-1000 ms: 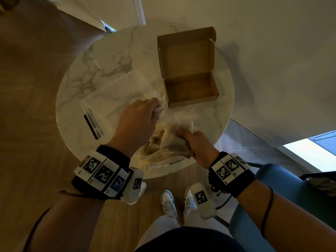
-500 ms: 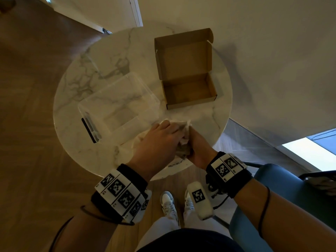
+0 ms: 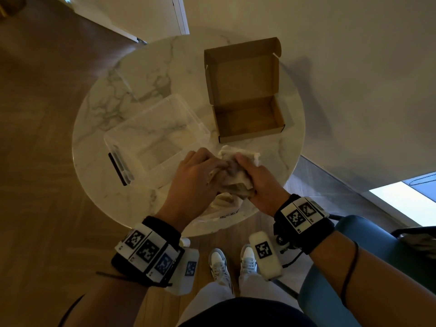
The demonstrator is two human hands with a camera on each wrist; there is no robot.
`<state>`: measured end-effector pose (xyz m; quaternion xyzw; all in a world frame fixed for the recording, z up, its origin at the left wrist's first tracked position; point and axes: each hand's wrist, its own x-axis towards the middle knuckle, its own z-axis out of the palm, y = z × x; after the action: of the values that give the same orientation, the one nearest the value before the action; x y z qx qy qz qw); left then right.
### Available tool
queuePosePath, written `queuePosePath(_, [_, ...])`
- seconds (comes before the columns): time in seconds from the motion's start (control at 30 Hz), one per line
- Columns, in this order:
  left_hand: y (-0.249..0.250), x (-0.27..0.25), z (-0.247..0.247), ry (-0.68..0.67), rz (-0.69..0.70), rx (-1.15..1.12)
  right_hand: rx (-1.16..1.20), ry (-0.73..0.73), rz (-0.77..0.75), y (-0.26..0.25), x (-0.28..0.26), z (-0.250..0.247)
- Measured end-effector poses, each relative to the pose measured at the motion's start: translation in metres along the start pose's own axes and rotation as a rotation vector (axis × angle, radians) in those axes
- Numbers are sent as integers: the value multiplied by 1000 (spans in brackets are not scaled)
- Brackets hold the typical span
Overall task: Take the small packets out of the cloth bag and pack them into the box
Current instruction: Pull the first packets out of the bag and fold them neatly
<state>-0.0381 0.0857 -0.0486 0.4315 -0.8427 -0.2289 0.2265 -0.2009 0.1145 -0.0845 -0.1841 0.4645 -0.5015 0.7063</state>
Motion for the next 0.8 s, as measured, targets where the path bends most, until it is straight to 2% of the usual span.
queuePosePath(0.07, [-3,2,2,-32,-13,-15,14,-63,1,0,1,-3])
queuePosePath(0.17, [-3,4,0,-26,-54,-67,-65,-29,-33,-2,2,-4])
queuePosePath(0.27, [-6,7,-6,46,-191,-128,-134,54,-43,-2,4,-9])
queuePosePath(0.33, [-13,10,-9,54,-330,-110,-193,110,-66,-3,4,-15])
queuePosePath(0.37, [-18,11,-7,8,-398,-78,-212,141,-80,-3,4,-18])
queuePosePath(0.43, [-27,10,1,-183,-482,-4,-242,173,-104,-3,4,-24])
queuePosePath(0.5, [-30,8,15,-369,-468,78,-277,188,-109,-3,5,-27])
queuePosePath(0.53, [-30,7,23,-421,-425,122,-285,201,-107,-3,4,-29])
queuePosePath(0.67, [-23,0,51,-531,-250,245,-297,255,-79,0,2,-30])
queuePosePath(0.73, [-26,-2,56,-480,-234,299,-312,278,-67,-1,0,-30])
queuePosePath(0.8, [-27,-1,52,-317,-291,284,-331,293,-68,-3,-1,-33])
